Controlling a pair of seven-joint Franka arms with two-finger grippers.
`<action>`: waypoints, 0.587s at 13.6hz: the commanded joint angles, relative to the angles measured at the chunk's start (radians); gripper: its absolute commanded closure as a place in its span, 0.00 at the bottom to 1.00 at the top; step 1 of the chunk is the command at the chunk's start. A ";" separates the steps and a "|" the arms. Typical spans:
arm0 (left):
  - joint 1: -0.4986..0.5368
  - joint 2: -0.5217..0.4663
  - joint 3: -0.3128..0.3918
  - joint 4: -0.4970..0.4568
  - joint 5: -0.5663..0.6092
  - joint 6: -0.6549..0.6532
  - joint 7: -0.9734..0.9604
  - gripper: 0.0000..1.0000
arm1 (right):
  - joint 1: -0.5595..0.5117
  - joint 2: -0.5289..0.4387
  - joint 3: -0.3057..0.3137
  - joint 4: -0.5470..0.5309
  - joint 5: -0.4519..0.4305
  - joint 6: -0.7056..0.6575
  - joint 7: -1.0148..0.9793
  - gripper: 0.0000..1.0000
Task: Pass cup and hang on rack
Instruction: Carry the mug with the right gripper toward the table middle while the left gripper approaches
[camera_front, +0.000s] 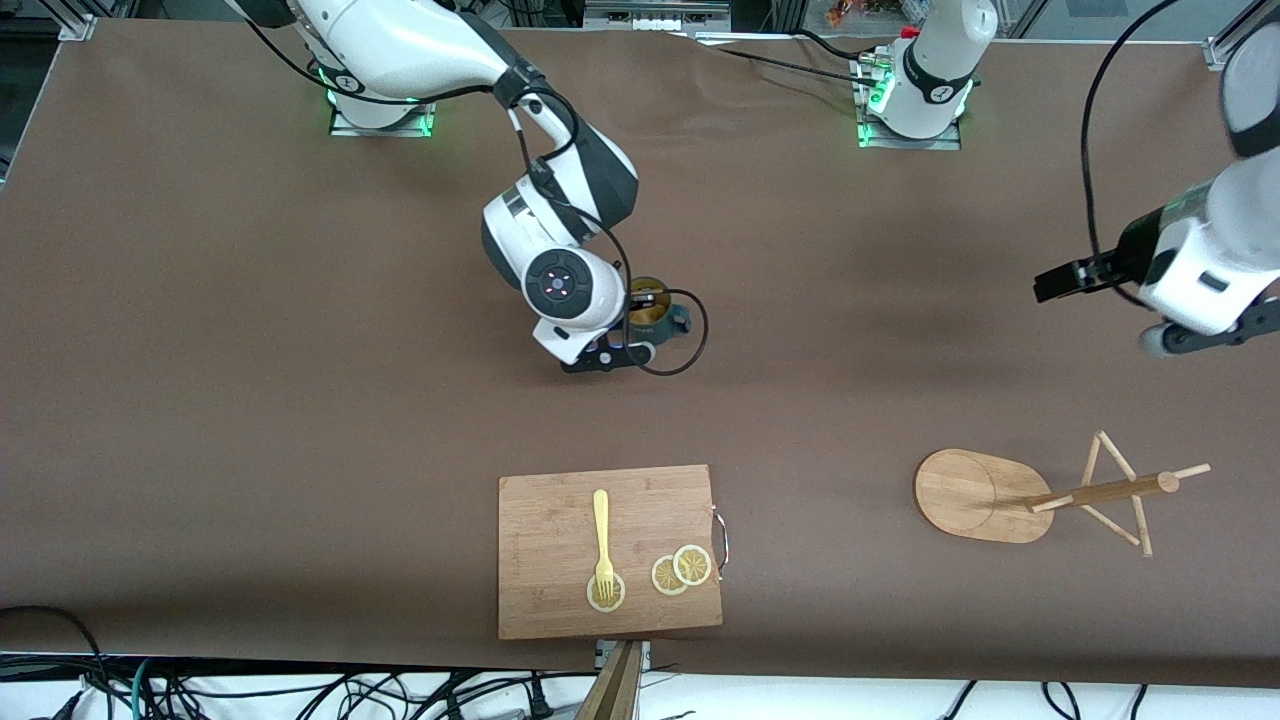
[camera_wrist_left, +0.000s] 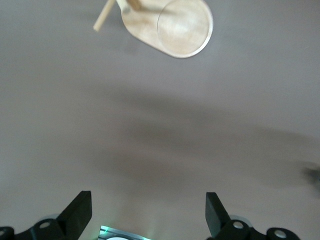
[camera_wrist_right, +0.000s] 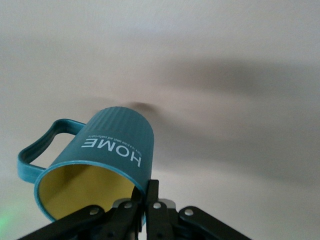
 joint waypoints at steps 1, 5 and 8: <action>0.035 -0.126 -0.003 -0.190 -0.007 0.063 0.042 0.00 | 0.036 0.043 -0.008 0.040 0.020 -0.011 0.012 1.00; 0.066 -0.229 -0.003 -0.460 -0.058 0.371 0.233 0.00 | 0.076 0.098 -0.008 0.040 0.019 0.062 0.012 1.00; 0.067 -0.260 -0.004 -0.633 -0.226 0.593 0.395 0.00 | 0.093 0.110 -0.013 0.040 0.014 0.070 0.012 0.82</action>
